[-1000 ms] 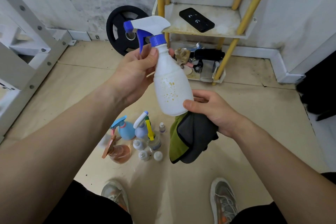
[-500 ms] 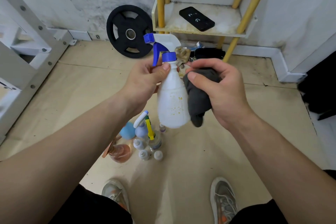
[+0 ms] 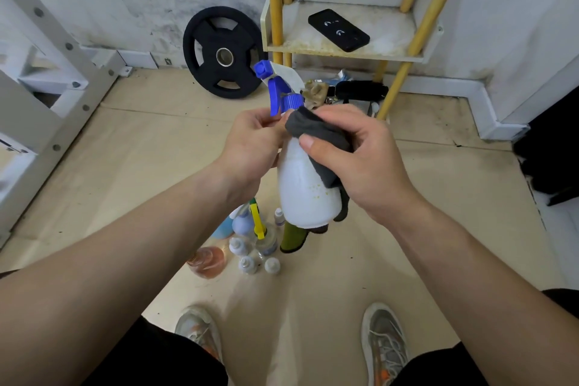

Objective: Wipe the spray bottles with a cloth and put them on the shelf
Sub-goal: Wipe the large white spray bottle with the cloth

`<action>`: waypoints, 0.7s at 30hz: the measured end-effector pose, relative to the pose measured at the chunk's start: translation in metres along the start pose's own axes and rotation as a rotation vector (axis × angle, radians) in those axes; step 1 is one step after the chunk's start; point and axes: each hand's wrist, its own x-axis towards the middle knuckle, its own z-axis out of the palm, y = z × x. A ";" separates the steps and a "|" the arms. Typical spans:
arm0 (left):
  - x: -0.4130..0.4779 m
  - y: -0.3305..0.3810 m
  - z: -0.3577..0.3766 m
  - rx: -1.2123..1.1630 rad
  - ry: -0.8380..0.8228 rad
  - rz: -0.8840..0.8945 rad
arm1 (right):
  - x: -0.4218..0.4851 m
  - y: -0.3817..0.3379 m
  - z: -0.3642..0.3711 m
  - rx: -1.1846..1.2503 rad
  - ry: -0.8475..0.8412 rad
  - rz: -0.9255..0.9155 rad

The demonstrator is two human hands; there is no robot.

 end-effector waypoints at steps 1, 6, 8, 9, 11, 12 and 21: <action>-0.001 0.001 0.001 -0.003 0.000 -0.006 | 0.000 0.001 0.001 -0.038 -0.003 -0.008; -0.003 0.004 0.002 -0.025 0.009 -0.045 | 0.001 0.003 0.000 0.046 -0.097 0.034; -0.002 0.004 0.002 -0.025 0.033 -0.061 | 0.000 0.003 0.002 0.079 -0.123 0.007; -0.001 0.005 0.001 -0.028 0.044 -0.067 | 0.000 0.004 0.003 0.072 -0.117 -0.008; -0.001 0.005 0.001 -0.039 0.066 -0.082 | -0.002 0.008 0.003 0.006 -0.104 -0.035; -0.001 0.006 0.001 -0.046 0.077 -0.091 | -0.004 0.010 0.003 -0.037 -0.101 -0.048; 0.004 0.009 -0.007 -0.094 0.245 -0.133 | -0.032 0.018 0.005 -0.384 -0.011 -0.259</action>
